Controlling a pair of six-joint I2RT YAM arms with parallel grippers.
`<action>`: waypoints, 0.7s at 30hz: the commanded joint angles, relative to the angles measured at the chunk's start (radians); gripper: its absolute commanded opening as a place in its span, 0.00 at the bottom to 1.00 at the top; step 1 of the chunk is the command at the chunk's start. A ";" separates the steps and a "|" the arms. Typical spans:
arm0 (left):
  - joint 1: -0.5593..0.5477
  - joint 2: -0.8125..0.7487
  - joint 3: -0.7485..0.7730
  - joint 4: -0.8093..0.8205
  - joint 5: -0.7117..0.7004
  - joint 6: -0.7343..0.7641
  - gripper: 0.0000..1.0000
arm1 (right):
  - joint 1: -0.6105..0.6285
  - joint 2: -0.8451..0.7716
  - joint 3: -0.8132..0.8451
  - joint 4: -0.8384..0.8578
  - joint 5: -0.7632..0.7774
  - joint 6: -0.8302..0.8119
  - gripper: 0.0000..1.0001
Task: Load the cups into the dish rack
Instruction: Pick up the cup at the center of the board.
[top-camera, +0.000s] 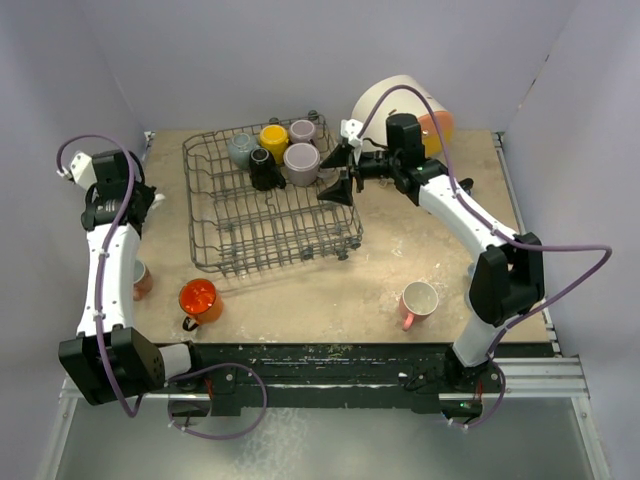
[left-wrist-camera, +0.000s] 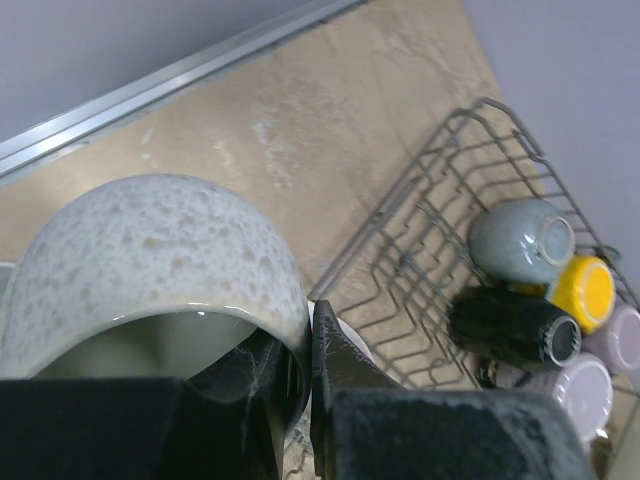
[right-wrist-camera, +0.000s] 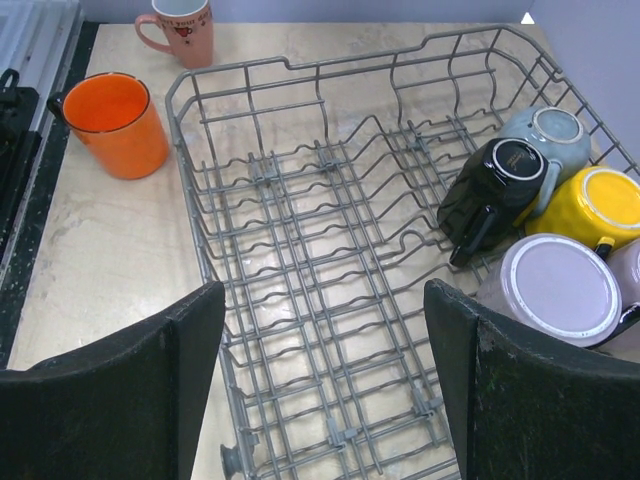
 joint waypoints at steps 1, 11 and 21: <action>0.003 -0.049 0.070 0.184 0.159 0.096 0.00 | -0.001 -0.062 0.039 0.051 -0.035 0.038 0.82; -0.034 -0.046 0.056 0.370 0.422 0.124 0.00 | -0.002 -0.075 0.031 0.116 -0.048 0.102 0.82; -0.171 -0.008 0.056 0.513 0.497 0.190 0.00 | -0.003 -0.076 0.034 0.134 -0.063 0.130 0.83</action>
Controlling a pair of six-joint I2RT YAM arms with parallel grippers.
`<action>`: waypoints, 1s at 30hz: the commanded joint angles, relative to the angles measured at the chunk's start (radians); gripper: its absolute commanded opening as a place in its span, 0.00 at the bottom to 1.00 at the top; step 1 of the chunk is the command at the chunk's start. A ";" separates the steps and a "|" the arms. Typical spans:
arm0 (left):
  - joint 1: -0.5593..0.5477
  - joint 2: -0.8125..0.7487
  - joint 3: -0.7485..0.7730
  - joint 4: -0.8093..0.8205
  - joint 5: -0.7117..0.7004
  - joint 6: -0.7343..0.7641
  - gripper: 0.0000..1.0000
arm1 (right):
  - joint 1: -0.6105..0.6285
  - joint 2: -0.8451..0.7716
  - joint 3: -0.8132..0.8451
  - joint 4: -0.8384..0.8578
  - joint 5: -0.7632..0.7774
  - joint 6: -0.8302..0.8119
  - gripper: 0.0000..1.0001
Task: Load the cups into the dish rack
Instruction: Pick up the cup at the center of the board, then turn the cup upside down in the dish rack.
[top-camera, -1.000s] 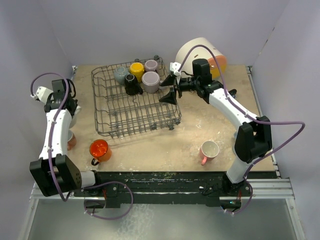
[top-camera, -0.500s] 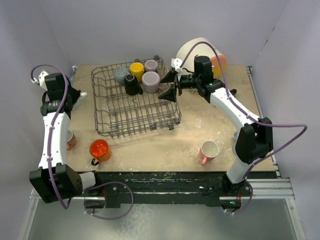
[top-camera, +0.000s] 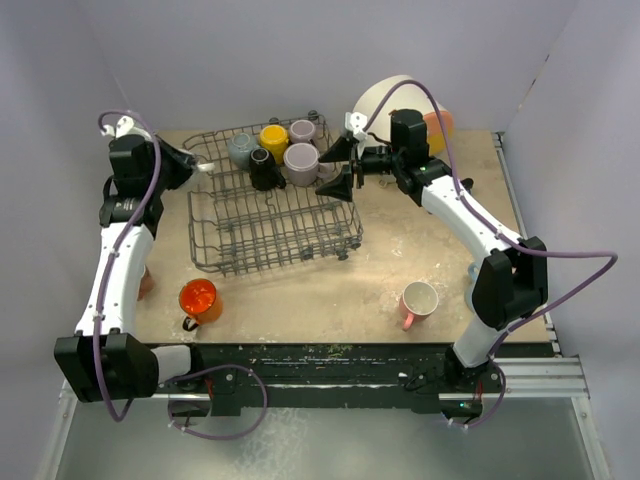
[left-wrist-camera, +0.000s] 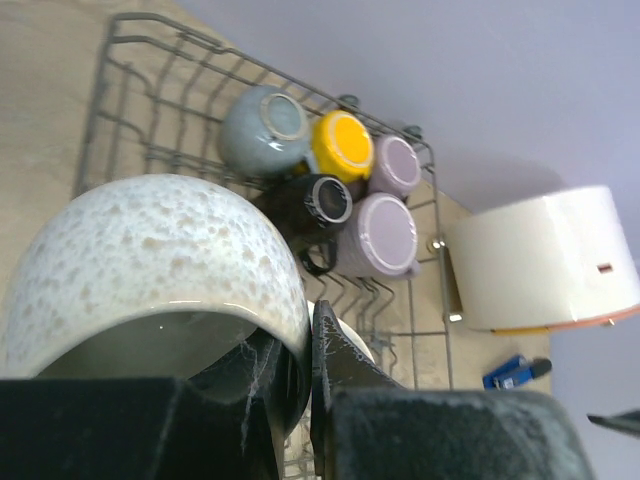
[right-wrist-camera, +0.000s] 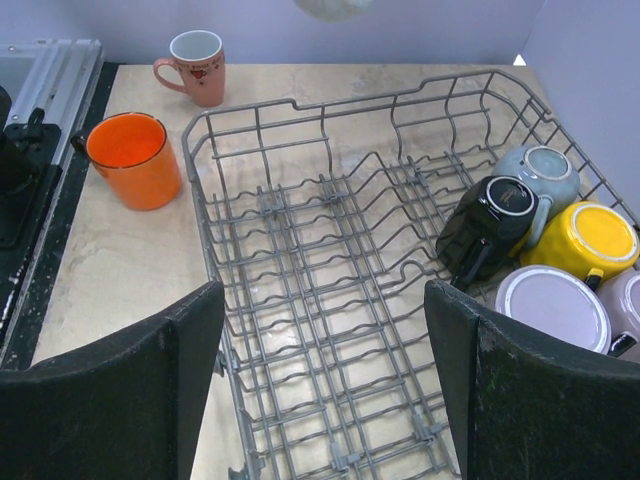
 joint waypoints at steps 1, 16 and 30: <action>-0.047 0.001 0.044 0.228 0.073 0.056 0.00 | -0.004 -0.049 0.034 0.051 -0.038 0.035 0.83; -0.131 0.031 -0.031 0.489 0.260 0.143 0.00 | -0.020 -0.067 -0.003 0.125 -0.047 0.155 0.84; -0.179 0.082 -0.075 0.670 0.402 0.223 0.00 | -0.050 -0.089 -0.040 0.142 -0.051 0.199 0.84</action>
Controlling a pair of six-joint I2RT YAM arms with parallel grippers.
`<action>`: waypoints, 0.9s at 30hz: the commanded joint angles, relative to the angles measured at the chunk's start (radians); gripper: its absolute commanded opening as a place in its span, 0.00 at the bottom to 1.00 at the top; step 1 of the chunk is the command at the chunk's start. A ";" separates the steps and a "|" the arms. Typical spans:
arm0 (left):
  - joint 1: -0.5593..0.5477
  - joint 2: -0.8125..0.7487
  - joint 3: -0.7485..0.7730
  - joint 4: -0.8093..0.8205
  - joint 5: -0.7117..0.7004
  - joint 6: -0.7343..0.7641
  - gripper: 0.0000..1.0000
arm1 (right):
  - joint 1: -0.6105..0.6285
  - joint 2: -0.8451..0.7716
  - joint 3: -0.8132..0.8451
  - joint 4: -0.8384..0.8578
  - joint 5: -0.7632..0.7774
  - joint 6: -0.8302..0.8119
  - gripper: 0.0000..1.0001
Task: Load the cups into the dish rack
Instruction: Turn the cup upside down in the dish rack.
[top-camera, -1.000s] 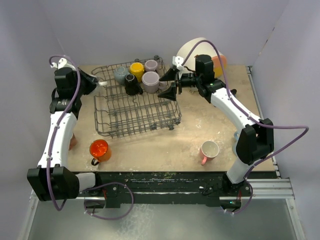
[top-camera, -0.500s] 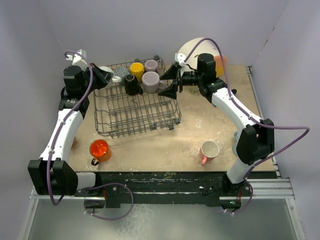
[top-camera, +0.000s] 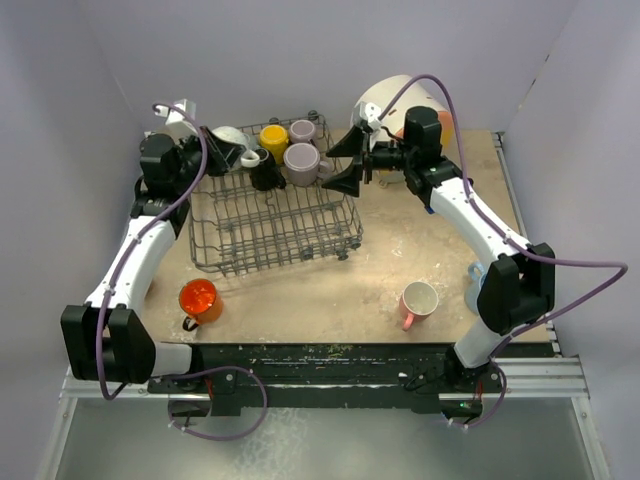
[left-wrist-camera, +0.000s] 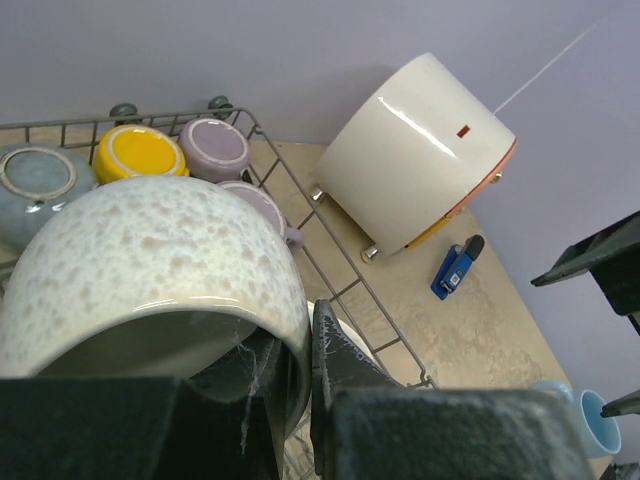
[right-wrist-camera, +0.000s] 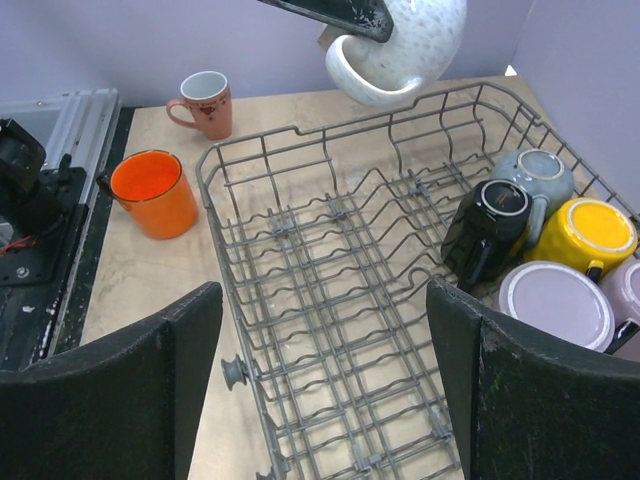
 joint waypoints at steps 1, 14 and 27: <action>-0.020 0.000 0.018 0.240 0.089 0.075 0.00 | -0.012 -0.047 -0.014 0.039 -0.027 0.026 0.84; -0.035 0.051 0.022 0.352 0.207 0.245 0.00 | -0.032 -0.055 -0.044 0.091 -0.049 0.118 0.86; -0.037 0.112 0.057 0.461 0.316 0.297 0.00 | -0.037 0.048 -0.045 0.433 -0.184 0.544 0.85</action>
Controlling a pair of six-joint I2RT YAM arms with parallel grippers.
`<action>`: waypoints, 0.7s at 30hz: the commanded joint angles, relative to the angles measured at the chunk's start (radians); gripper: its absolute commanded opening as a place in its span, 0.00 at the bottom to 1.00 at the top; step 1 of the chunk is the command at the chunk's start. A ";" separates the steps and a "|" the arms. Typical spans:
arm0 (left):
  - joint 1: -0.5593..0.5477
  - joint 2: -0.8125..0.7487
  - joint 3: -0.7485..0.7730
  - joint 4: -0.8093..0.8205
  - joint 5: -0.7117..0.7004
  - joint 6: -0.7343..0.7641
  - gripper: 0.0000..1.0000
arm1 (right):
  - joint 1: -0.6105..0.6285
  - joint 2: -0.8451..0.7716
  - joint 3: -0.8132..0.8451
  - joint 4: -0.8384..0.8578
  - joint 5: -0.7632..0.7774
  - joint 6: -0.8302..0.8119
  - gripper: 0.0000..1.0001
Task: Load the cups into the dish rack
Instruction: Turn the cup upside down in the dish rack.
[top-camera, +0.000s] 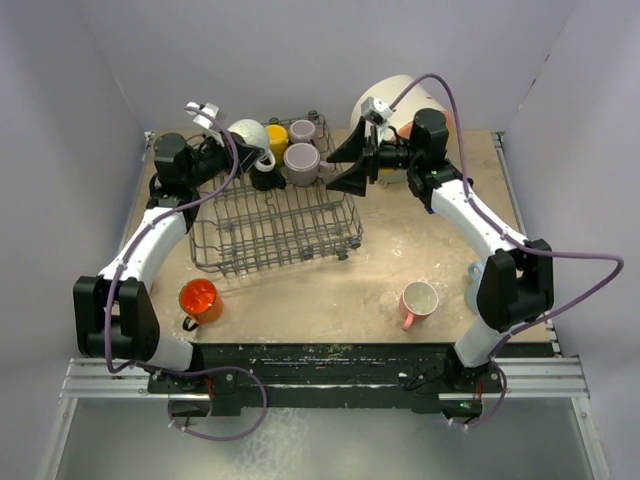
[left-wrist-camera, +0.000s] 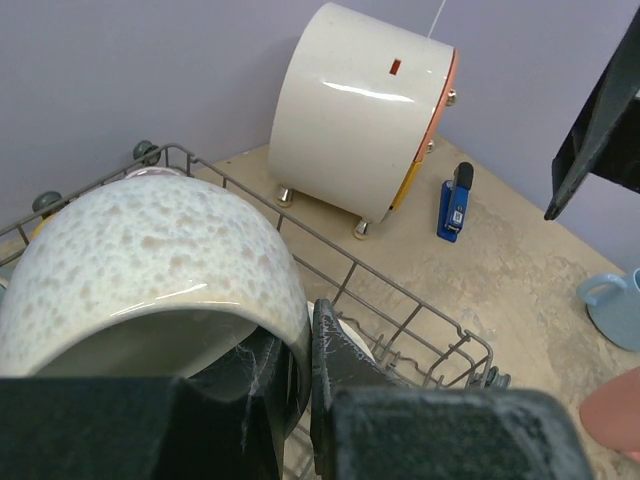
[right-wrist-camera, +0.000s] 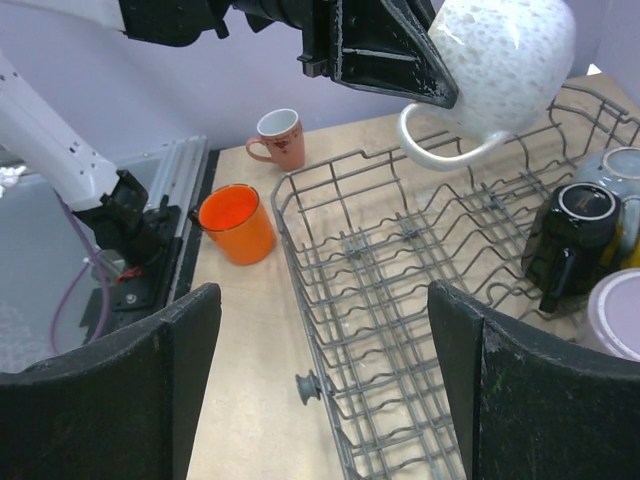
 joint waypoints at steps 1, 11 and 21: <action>-0.005 -0.008 0.072 0.259 0.068 0.023 0.00 | -0.003 0.058 0.009 0.322 -0.064 0.325 0.85; -0.020 0.064 0.071 0.641 0.051 -0.245 0.00 | 0.001 0.189 0.066 0.707 0.034 0.795 0.87; -0.027 0.130 0.127 0.943 0.060 -0.445 0.00 | 0.019 0.242 0.164 0.734 0.116 0.986 1.00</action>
